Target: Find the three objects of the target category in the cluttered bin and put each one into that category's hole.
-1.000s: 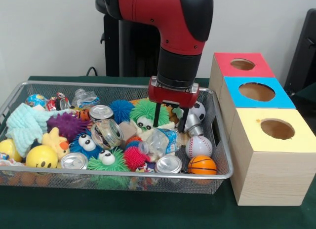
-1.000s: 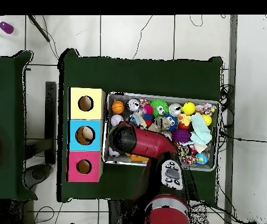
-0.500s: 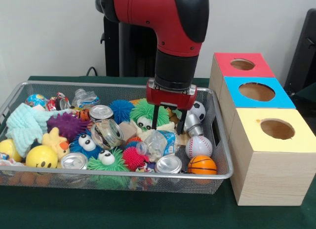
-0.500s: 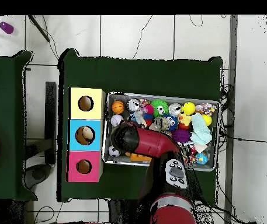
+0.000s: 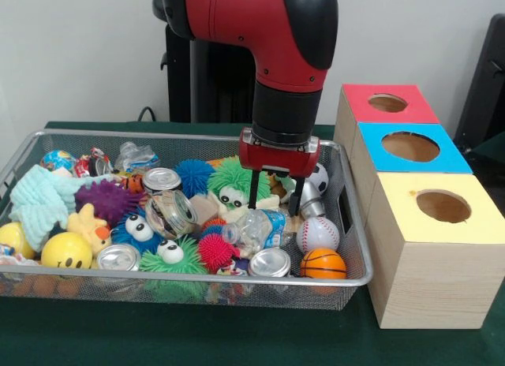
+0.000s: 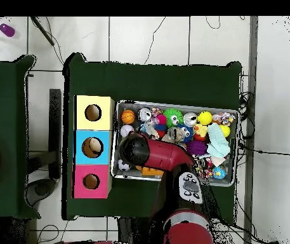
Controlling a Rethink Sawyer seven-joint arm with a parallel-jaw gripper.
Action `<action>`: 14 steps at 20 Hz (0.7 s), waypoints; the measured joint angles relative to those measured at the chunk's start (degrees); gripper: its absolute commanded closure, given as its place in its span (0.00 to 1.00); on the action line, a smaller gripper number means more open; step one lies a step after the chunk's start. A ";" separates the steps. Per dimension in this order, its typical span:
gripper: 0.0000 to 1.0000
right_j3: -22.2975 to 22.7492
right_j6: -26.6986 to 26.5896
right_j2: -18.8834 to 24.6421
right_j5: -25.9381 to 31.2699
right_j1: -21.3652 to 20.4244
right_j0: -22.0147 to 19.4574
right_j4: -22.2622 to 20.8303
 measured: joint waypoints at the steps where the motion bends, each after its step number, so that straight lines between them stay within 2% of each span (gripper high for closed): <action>1: 0.00 0.00 0.00 0.29 -0.11 0.00 -0.22 -0.25; 14: 0.00 0.00 0.00 1.72 -0.45 0.00 -1.36 -2.17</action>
